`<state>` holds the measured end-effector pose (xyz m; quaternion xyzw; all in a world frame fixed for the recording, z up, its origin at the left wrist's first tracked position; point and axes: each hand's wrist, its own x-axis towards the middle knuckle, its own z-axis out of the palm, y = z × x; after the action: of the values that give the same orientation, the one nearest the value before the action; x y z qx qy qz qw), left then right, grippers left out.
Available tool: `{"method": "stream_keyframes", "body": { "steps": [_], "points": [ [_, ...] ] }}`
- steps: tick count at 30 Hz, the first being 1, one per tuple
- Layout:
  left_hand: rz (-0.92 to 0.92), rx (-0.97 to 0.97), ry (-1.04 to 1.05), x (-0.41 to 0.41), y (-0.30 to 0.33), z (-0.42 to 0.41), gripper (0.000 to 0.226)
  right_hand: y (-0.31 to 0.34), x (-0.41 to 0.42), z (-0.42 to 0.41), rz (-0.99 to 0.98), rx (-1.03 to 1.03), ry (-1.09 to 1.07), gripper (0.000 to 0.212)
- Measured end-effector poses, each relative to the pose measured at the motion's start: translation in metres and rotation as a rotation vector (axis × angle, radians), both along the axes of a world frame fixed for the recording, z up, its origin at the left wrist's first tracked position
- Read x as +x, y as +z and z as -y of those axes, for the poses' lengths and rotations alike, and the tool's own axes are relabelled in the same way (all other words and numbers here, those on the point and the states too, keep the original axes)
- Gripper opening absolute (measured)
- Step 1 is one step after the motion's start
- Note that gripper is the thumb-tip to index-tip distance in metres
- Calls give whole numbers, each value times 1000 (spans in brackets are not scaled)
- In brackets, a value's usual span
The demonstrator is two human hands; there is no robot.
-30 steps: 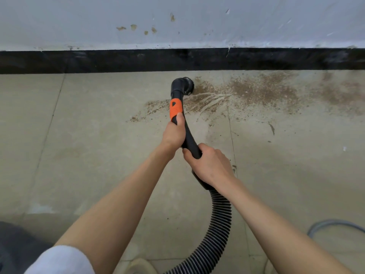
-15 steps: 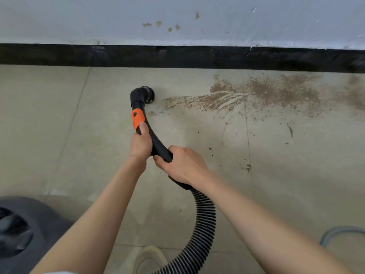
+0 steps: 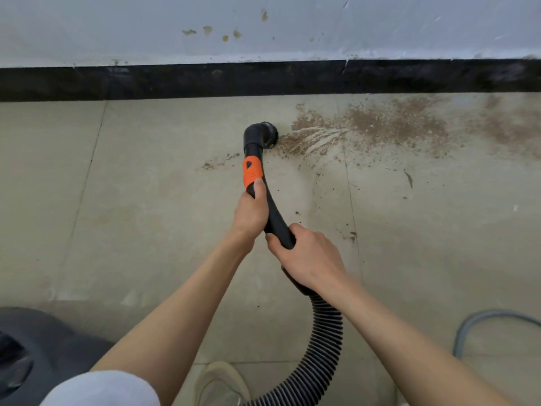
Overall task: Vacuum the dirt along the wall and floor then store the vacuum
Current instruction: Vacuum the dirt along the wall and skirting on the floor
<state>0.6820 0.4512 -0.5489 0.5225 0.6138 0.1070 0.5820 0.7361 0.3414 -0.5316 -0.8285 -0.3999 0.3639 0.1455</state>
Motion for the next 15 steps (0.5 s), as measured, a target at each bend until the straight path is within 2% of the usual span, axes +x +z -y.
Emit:
{"method": "stream_keyframes", "body": {
  "steps": [7, 15],
  "points": [
    [-78, 10, -25, -6, 12, -17, 45, 7, -7, -17, -48, -7, 0, 42],
    [-196, 35, 242, -80, 19, -61, 53, 18, -59, -75, -237, 18, 186, 40]
  ]
}}
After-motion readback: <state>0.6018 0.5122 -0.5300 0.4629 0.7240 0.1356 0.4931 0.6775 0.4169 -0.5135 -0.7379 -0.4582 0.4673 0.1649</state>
